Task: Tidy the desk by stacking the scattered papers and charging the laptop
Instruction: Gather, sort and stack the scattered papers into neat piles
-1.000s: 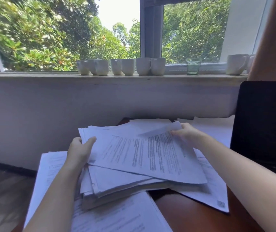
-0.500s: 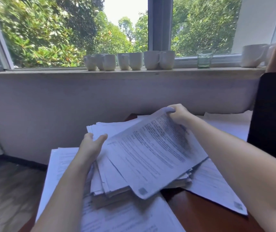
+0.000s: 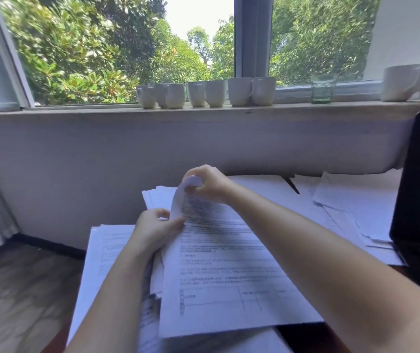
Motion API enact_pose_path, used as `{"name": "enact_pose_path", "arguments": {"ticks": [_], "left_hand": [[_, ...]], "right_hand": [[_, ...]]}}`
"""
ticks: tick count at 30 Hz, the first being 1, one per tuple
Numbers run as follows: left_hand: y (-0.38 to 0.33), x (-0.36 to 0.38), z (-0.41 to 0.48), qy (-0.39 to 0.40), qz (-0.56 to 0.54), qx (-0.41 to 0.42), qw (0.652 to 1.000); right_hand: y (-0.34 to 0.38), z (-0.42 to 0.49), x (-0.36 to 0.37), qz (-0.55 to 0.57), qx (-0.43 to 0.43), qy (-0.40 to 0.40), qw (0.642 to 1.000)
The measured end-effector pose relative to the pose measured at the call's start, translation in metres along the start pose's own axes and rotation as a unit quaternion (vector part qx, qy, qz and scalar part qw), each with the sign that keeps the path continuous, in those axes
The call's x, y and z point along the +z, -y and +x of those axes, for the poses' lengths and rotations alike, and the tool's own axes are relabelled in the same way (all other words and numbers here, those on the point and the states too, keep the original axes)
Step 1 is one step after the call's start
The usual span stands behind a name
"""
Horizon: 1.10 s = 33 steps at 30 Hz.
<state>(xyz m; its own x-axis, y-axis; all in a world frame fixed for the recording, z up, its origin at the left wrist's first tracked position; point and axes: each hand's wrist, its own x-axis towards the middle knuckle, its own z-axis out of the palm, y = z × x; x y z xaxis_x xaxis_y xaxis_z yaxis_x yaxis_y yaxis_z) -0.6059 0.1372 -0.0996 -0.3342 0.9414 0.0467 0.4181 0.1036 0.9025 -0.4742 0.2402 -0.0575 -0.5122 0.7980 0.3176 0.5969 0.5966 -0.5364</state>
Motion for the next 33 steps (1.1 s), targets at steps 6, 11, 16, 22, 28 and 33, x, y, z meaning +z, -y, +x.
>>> {"name": "enact_pose_path", "arguments": {"ticks": [6,11,16,22,28,33], "left_hand": [[-0.001,-0.002,-0.004,-0.021,0.009,-0.006,1.000],[0.006,0.004,0.005,-0.067,0.059,0.007,0.996],[0.007,0.008,0.008,-0.112,0.060,0.000,0.992],[0.003,0.012,0.005,-0.124,0.057,-0.015,0.991],[-0.002,0.007,0.006,-0.080,-0.061,-0.031,0.994],[0.001,0.005,0.000,-0.002,-0.019,-0.014,1.000]], "right_hand": [[-0.024,-0.007,0.000,-0.050,0.073,-0.056,0.995],[-0.064,-0.043,-0.010,-0.028,0.261,-0.049,0.964],[-0.078,-0.079,-0.017,0.068,0.281,-0.024,0.957],[-0.077,-0.095,-0.016,0.091,0.271,0.003,0.958],[-0.069,-0.104,0.013,-0.147,0.193,-0.083,0.967],[-0.069,-0.099,0.013,-0.170,0.191,-0.073,0.964]]}}
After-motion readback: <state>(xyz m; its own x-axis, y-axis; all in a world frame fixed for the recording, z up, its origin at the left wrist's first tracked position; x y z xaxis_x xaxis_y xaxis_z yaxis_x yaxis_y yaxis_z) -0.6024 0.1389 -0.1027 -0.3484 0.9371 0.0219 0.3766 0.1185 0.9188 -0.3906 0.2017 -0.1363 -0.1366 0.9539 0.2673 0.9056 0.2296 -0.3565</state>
